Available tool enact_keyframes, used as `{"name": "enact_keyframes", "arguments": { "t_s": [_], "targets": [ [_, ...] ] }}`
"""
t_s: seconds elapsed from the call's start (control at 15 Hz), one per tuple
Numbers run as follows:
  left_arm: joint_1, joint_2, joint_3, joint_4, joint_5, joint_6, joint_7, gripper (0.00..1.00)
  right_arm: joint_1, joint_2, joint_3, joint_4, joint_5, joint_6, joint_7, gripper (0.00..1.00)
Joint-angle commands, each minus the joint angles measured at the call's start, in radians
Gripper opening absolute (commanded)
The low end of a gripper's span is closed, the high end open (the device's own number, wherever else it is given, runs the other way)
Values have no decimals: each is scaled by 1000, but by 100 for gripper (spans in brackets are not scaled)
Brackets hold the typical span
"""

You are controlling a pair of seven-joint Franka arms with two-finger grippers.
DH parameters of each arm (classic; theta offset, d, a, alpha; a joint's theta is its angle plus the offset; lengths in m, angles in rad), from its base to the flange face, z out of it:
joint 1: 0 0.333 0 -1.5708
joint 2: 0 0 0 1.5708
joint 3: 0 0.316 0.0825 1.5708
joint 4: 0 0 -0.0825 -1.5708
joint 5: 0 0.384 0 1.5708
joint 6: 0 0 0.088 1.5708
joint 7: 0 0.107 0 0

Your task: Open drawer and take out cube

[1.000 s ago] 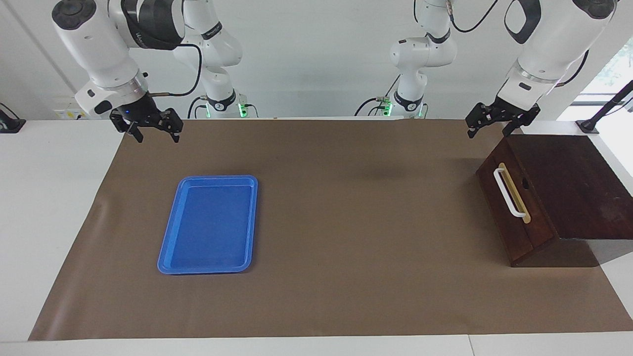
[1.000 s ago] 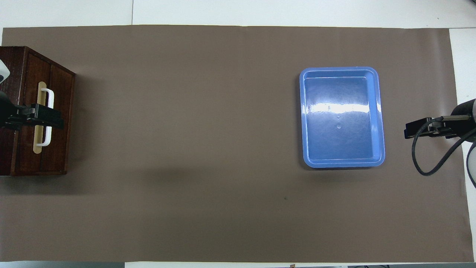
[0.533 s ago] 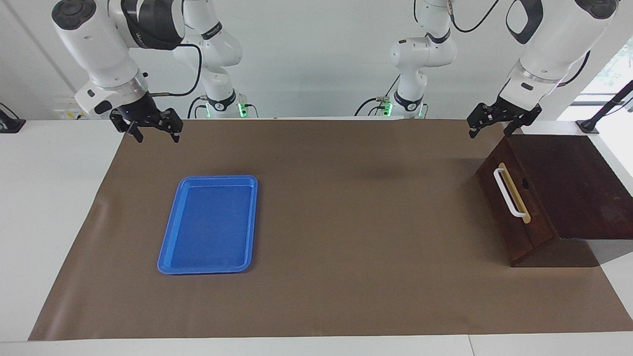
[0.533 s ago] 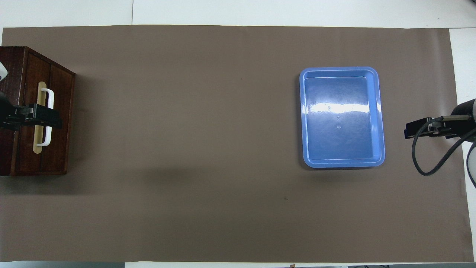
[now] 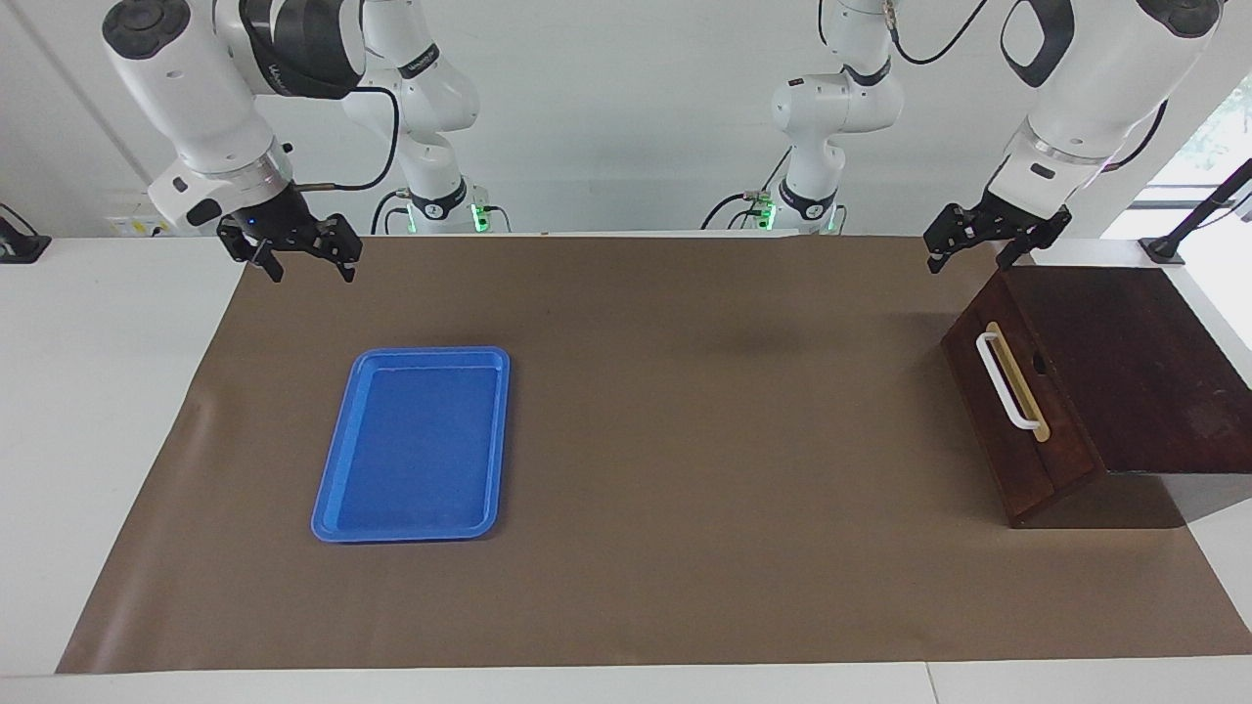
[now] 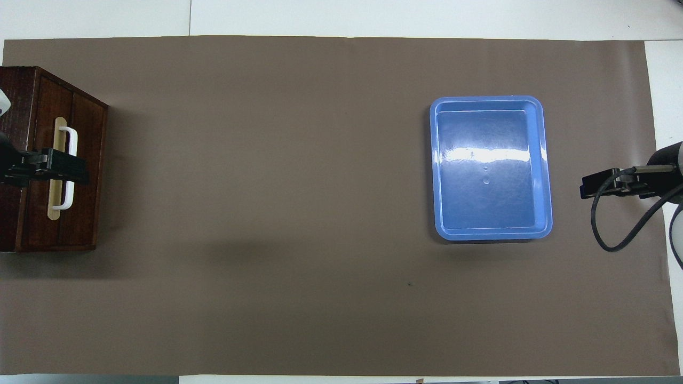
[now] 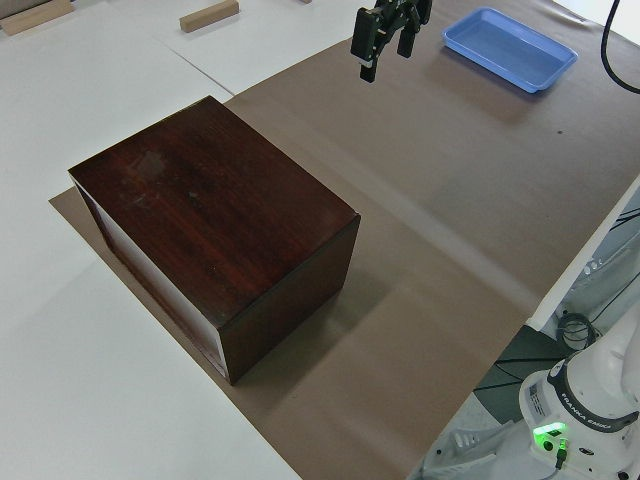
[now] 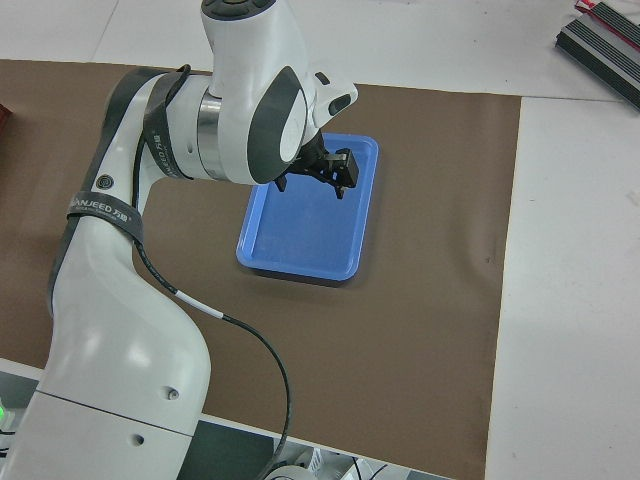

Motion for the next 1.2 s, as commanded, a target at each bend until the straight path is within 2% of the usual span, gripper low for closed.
{"name": "enact_keyframes", "arguments": {
  "t_s": [0.0,1.13],
  "targets": [
    [5,-13,-2,-13,10,-4,-8,100,-8,-22,2,-24,-17,16,-10,100],
    [5,-13,-2,-13,10,-4,-8,100,-8,-20,-1,-13,-17,-8,-15,100]
  ]
}}
